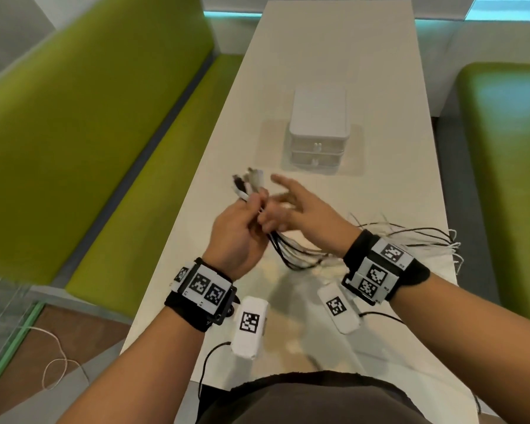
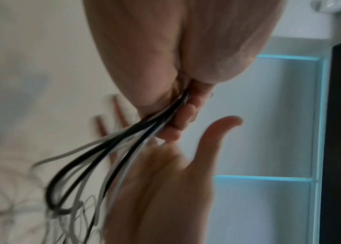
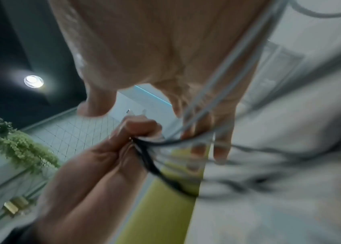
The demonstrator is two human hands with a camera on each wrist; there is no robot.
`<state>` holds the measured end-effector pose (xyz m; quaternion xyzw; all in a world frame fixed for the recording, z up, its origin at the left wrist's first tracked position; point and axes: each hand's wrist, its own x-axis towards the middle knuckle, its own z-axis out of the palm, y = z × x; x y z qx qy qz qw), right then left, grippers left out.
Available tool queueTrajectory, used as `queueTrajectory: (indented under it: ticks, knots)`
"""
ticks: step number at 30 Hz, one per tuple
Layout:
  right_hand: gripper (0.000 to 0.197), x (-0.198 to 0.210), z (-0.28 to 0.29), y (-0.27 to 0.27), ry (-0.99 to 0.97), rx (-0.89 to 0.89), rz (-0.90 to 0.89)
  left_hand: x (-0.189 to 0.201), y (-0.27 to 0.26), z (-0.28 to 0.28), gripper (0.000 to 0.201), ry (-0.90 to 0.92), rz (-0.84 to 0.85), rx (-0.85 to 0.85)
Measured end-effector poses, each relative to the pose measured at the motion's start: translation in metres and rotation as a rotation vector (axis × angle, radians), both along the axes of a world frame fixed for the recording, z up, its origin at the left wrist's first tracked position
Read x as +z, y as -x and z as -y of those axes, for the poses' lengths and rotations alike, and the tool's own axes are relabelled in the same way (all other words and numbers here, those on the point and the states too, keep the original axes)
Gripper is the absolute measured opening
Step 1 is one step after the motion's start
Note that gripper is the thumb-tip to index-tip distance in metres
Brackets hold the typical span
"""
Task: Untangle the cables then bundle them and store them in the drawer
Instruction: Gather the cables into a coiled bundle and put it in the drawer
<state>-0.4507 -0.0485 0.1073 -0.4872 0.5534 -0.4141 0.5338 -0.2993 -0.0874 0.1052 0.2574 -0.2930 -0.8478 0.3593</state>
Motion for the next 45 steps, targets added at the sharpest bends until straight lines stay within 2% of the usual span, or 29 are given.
queueTrajectory:
  ticks: [1, 3, 4, 6, 8, 10, 13, 18, 21, 25, 27, 29, 31, 33, 35, 37, 40, 41, 45]
  knots:
    - [0.075, -0.003, -0.007, -0.002, -0.058, 0.106, -0.061, 0.001, -0.004, 0.008, 0.018, 0.028, -0.004, 0.029]
    - [0.048, -0.010, -0.023, -0.009, -0.097, 0.273, -0.302, 0.002, -0.010, 0.016, 0.024, 0.096, 0.033, 0.021]
    - [0.040, -0.013, -0.029, -0.013, -0.094, 0.277, -0.390, 0.002, -0.012, 0.017, 0.024, 0.120, 0.069, -0.004]
    - [0.054, -0.020, -0.034, -0.011, -0.103, 0.250, -0.535, -0.001, -0.014, 0.015, 0.022, 0.150, 0.134, -0.030]
    - [0.068, -0.026, -0.034, 0.000, -0.115, 0.296, -0.772, -0.004, -0.016, 0.016, 0.020, 0.182, 0.174, -0.010]
    - [0.069, -0.034, -0.034, 0.017, -0.145, 0.365, -1.041, -0.009, -0.023, 0.021, 0.021, 0.243, 0.264, 0.018]
    - [0.063, -0.043, -0.043, 0.050, -0.286, 0.364, -1.207, -0.015, -0.039, 0.035, 0.026, 0.369, 0.400, 0.064]
    - [0.070, -0.055, -0.081, 0.136, -0.544, 0.269, -1.138, -0.016, -0.070, 0.058, 0.035, 0.407, 0.521, 0.197]
    - [0.083, -0.058, -0.104, 0.168, -0.520, 0.178, -1.216, -0.026, -0.075, 0.058, 0.034, 0.357, 0.516, 0.153]
    - [0.082, -0.044, -0.111, 0.190, -0.458, 0.136, -1.330, -0.038, -0.053, 0.039, 0.031, 0.322, 0.530, 0.046]
    - [0.098, -0.041, -0.105, 0.195, -0.539, 0.197, -1.402, -0.038, -0.040, 0.029, 0.029, 0.287, 0.527, 0.009]
    - [0.123, -0.038, -0.093, 0.186, -0.601, 0.221, -1.371, -0.034, -0.028, 0.022, 0.029, 0.257, 0.503, -0.017]
    - [0.131, -0.028, -0.072, 0.158, -0.427, 0.200, -1.310, -0.028, -0.018, 0.019, 0.027, 0.211, 0.443, -0.017]
    - [0.124, -0.011, -0.049, 0.111, -0.151, 0.172, -1.138, -0.021, -0.012, 0.017, 0.024, 0.180, 0.368, -0.015]
    - [0.113, -0.003, -0.028, 0.052, -0.031, 0.199, -0.827, -0.017, -0.006, 0.018, 0.021, 0.165, 0.291, -0.031]
    - [0.097, -0.008, -0.014, -0.002, -0.042, 0.253, -0.597, -0.018, -0.003, 0.018, 0.017, 0.137, 0.214, -0.039]
    - [0.049, -0.028, -0.002, -0.037, -0.211, 0.221, -0.445, -0.024, -0.009, 0.022, 0.019, 0.104, 0.237, 0.004]
    - [0.037, -0.033, -0.001, -0.039, -0.229, 0.243, -0.495, -0.026, -0.014, 0.024, 0.020, 0.114, 0.260, 0.006]
    - [0.057, -0.052, -0.007, -0.028, -0.153, 0.458, -1.126, -0.027, -0.021, 0.030, 0.026, 0.321, 0.429, -0.049]
